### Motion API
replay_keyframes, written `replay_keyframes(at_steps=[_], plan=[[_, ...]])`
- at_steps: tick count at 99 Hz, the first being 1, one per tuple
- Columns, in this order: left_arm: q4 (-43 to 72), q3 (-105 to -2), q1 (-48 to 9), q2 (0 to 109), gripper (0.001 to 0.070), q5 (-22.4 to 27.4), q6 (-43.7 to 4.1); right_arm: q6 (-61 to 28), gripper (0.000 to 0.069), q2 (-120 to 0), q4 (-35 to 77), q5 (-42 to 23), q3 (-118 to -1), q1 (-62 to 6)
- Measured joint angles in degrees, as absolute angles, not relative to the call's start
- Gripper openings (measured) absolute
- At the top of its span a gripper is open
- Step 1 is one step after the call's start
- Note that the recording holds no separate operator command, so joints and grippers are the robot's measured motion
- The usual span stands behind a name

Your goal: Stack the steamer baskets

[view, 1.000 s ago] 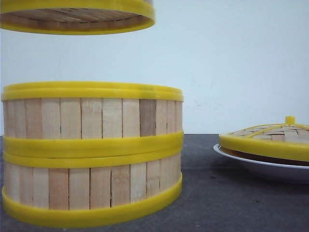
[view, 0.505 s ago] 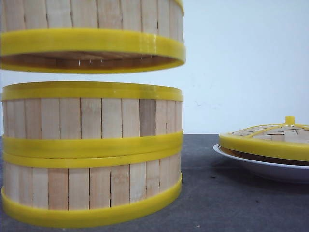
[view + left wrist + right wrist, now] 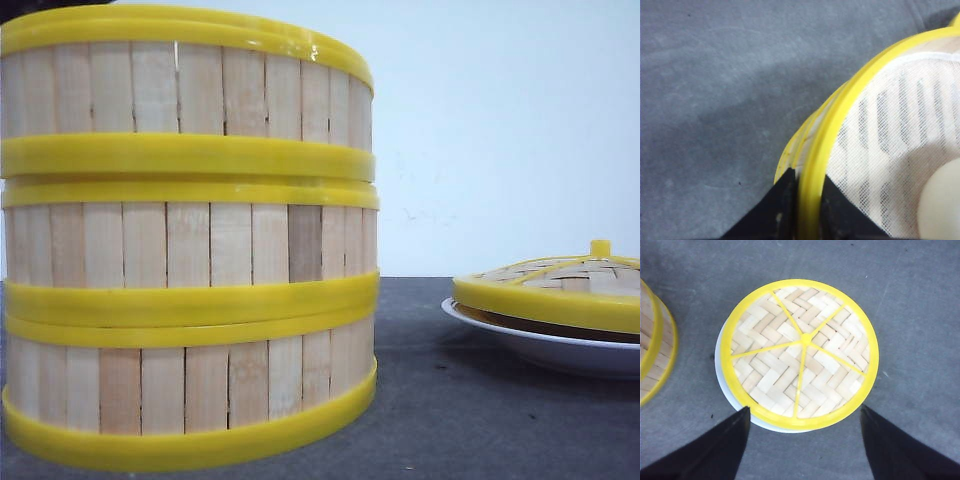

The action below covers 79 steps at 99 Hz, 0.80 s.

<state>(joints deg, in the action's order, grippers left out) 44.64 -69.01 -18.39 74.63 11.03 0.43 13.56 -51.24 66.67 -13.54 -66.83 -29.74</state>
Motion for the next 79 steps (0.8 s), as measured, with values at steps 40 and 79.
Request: replay_keyframes(at_steps=[40,79], plan=[[44.38,-69.01,-18.41,77.41,0.0027,11.20,0.25,13.56,0.0427,-51.24,66.63,-13.54,-66.83,-29.74],[43.07,-69.01,-18.44,77.69,0.0100,10.63,-0.14,13.56,0.0427,-51.24,66.63,-13.56,-66.83,-29.74]])
